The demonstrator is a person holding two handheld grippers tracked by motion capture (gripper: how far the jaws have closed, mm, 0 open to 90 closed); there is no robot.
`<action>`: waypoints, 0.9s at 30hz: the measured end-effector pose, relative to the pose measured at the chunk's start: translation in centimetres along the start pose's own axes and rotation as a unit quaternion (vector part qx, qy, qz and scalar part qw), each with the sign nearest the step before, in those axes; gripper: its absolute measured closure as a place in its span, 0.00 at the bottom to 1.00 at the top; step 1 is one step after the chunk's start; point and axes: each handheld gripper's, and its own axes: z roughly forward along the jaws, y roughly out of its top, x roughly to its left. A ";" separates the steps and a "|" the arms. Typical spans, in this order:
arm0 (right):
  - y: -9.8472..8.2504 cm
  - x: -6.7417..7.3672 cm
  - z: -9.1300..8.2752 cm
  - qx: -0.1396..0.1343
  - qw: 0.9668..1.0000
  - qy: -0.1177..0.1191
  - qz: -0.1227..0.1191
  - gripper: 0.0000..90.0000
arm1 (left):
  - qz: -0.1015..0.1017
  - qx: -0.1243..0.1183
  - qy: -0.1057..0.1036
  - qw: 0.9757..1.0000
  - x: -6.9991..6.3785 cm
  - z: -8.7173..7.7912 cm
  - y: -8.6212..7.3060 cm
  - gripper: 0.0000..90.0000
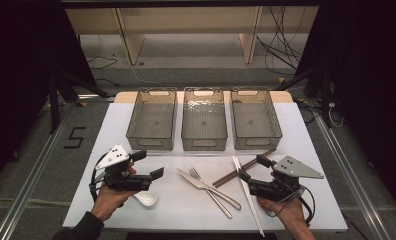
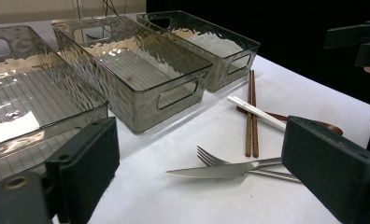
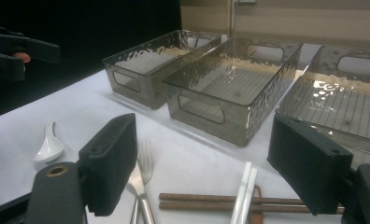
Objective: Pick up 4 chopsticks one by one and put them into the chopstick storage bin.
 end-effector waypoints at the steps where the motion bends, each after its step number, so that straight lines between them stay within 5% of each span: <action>1: 0.0 0.0 0.0 0.001 1.000 -0.001 0.000 0.28 | 0.000 0.000 0.000 1.000 0.0 0.0 0.0 0.12; 16: 0.4 -0.7 0.3 0.050 0.999 -0.012 0.013 0.32 | 0.000 0.002 0.000 1.000 0.0 0.1 0.0 0.12; 23: 0.4 -1.3 1.5 0.127 0.991 -0.023 0.022 0.38 | 0.001 0.003 0.000 1.000 0.0 0.0 0.0 0.12; 26: 0.2 -1.3 2.4 0.176 0.984 -0.026 0.020 0.42 | 0.001 0.006 0.000 1.000 0.0 0.1 0.0 0.12; 27: 0.2 -1.3 2.4 0.176 0.984 -0.026 0.020 0.42 | 0.001 0.006 0.001 1.000 0.0 0.0 0.0 0.12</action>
